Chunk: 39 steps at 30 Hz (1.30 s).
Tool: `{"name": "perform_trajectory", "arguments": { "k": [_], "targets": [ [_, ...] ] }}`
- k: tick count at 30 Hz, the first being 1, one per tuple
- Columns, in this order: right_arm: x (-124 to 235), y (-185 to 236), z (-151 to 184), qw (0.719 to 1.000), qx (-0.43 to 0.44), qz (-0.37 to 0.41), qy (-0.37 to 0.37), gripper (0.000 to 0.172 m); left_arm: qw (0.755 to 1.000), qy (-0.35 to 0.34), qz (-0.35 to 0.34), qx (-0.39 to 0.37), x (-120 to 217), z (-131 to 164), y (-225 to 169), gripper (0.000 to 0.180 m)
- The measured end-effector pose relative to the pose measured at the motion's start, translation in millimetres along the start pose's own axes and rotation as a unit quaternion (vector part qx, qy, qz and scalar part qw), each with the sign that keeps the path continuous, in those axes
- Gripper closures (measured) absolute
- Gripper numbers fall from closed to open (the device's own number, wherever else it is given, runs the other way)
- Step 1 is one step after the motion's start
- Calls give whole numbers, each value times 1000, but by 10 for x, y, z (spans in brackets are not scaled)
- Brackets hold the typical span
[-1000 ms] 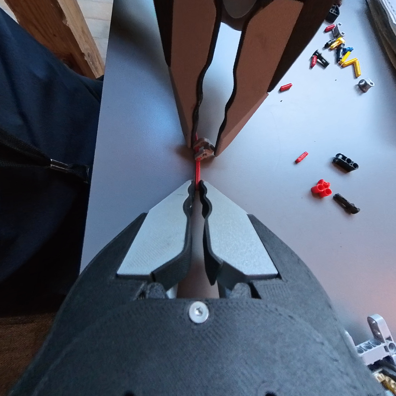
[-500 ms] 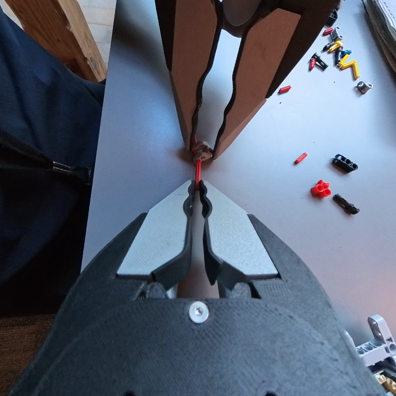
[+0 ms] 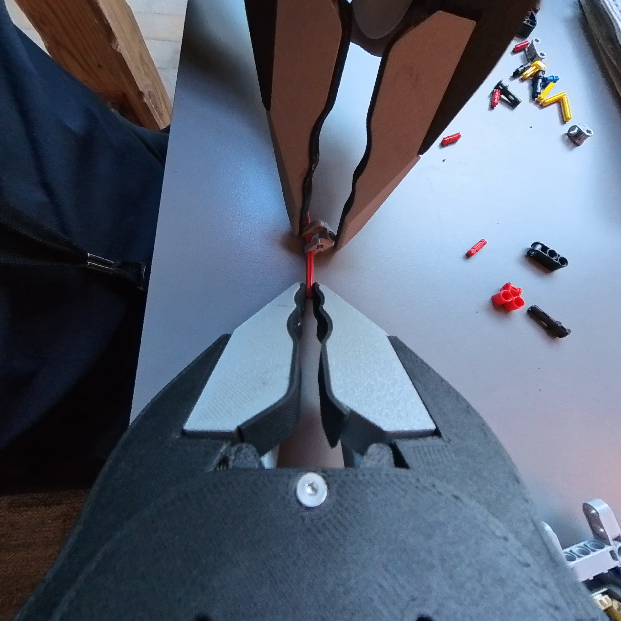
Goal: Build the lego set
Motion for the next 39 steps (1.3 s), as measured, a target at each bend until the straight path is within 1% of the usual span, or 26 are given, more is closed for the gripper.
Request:
{"name": "perform_trajectory", "arguments": {
  "k": [9,15,18,24,28,31,35,39],
  "targets": [
    [-2,0,5,1000,-9,-8,3,171,1000,2,2,-1,0,0,1,160],
    [-5,10,27,998,-42,-46,19,171,1000,8,15,14,-10,-12,-1,161],
    [-8,2,26,999,-33,-36,18,171,1000,10,18,23,-10,-12,0,162],
    [-9,3,27,998,-41,-39,20,170,998,19,14,58,-13,-15,0,163],
    [-11,6,25,998,-55,-30,19,171,995,19,0,102,-13,-14,-3,163],
    [-14,9,23,998,-57,-14,17,170,990,4,-16,143,-12,-13,-6,164],
    [-20,8,18,998,-67,-7,17,170,986,-7,-23,164,-11,-12,-6,164],
    [-40,27,-1,997,-73,-6,18,171,986,3,-31,166,-17,-24,-5,166]
  ]
}}
Point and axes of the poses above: each gripper's, where its closed fingertips meet, x back along the fingers, z out of its underside, y = z × x across the jaws, the point moved 1 cm from there along x, back along the fingers, and after that the axes turned 12 degrees about -x, right-handed, at the moved point
